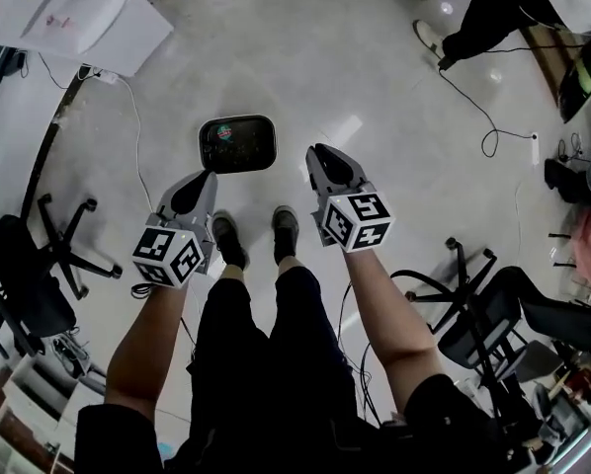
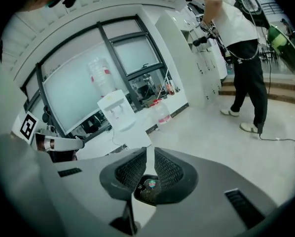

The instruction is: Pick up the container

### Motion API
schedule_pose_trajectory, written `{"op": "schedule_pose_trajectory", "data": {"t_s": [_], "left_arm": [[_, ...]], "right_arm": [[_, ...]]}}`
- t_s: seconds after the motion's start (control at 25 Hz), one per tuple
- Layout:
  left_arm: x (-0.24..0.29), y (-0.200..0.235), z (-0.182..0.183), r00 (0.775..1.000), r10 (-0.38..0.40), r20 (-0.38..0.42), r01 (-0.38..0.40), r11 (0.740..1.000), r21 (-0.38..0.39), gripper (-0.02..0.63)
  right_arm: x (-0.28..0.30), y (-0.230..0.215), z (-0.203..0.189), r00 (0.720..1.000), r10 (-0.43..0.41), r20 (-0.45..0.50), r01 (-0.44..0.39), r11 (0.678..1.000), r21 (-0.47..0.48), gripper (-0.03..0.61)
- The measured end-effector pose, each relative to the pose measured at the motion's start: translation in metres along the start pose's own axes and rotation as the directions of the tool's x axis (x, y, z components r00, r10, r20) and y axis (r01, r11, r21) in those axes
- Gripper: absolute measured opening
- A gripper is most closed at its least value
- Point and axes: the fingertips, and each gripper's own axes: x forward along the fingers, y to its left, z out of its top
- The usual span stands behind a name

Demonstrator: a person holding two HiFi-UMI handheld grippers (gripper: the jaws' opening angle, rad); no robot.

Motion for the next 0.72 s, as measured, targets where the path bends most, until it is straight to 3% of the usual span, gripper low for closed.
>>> {"op": "schedule_pose_trajectory", "data": {"t_s": [0.12,0.24,0.56,0.72], "left_arm": [[0.020,0.009,-0.022,1.000,-0.014,-0.025,0.014,1.000,-0.008,0.009],[0.039,0.020,-0.045,0.998,-0.009,-0.055,0.007,0.999,-0.034,0.009],[0.092,0.046,-0.105,0.989,-0.028,-0.148,0.022,0.999,-0.041,0.011],[0.111,0.077,-0.125,0.988,0.017,-0.153,-0.027,0.998,-0.063,0.011]], "right_arm": [[0.020,-0.013,-0.037,0.999,0.009,-0.043,-0.008,1.000,0.006,0.014],[0.038,-0.029,-0.069,0.996,0.014,-0.084,-0.013,1.000,0.017,0.072],[0.083,-0.074,-0.150,0.986,-0.023,-0.167,0.034,0.997,0.063,0.072],[0.115,-0.096,-0.182,0.981,-0.083,-0.177,0.094,0.994,0.054,0.072]]}}
